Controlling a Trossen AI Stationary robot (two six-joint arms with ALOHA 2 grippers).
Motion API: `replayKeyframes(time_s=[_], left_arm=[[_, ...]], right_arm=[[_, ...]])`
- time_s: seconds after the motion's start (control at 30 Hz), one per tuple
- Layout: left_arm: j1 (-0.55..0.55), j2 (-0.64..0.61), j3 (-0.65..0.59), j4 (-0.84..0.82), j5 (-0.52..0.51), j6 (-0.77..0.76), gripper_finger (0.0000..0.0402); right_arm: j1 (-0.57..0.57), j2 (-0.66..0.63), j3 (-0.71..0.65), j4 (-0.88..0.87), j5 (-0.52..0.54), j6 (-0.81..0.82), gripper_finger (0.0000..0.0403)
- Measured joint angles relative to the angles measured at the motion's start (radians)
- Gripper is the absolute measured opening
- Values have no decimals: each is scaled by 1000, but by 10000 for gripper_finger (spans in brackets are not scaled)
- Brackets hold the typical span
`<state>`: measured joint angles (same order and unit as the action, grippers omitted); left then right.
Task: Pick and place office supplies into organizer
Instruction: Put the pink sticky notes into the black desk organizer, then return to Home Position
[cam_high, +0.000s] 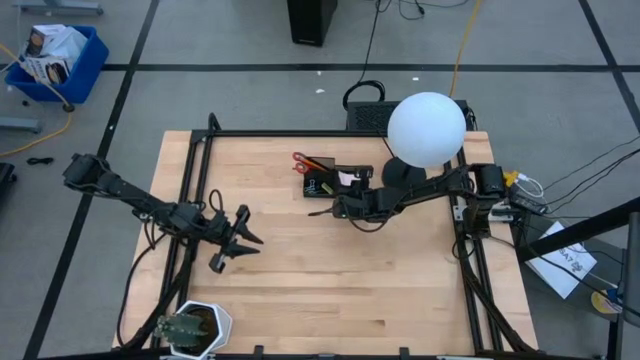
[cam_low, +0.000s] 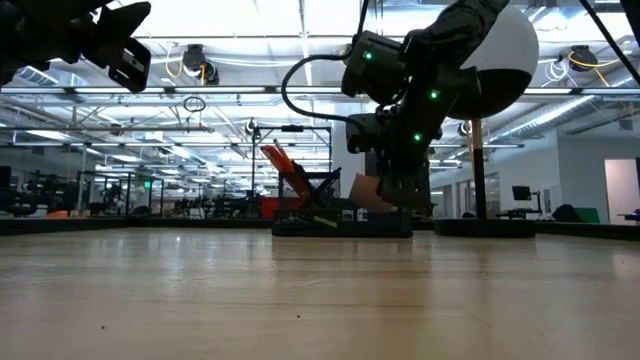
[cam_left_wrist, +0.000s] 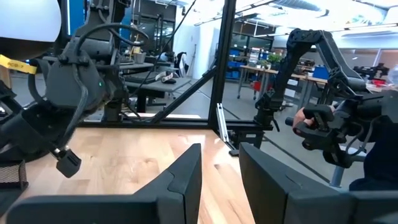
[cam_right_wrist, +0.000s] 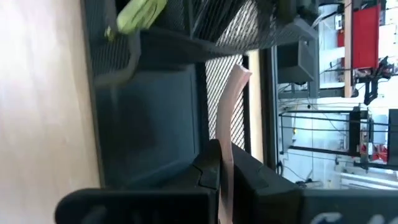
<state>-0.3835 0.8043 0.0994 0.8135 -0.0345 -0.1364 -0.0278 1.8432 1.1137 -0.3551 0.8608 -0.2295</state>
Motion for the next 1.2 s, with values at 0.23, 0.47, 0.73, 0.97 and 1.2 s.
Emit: replayKeyframes(time_s=[0.23,0.47,0.73,0.97,1.2], left_arm=[[-5,0,0,-1,0,-1,113],[-5,0,0,-1,8,-5,113],[-6,0,0,-6,8,-6,113],[-12,0,0,-9,8,-4,113],[-12,0,0,-8,4,-3,113]], right_arm=[[-25,-1,0,16,-108,-44,11],[-38,58,0,51,-104,-58,46],[-23,122,2,53,-101,-18,150],[15,54,0,46,-77,18,235],[96,-64,0,44,-82,32,264]])
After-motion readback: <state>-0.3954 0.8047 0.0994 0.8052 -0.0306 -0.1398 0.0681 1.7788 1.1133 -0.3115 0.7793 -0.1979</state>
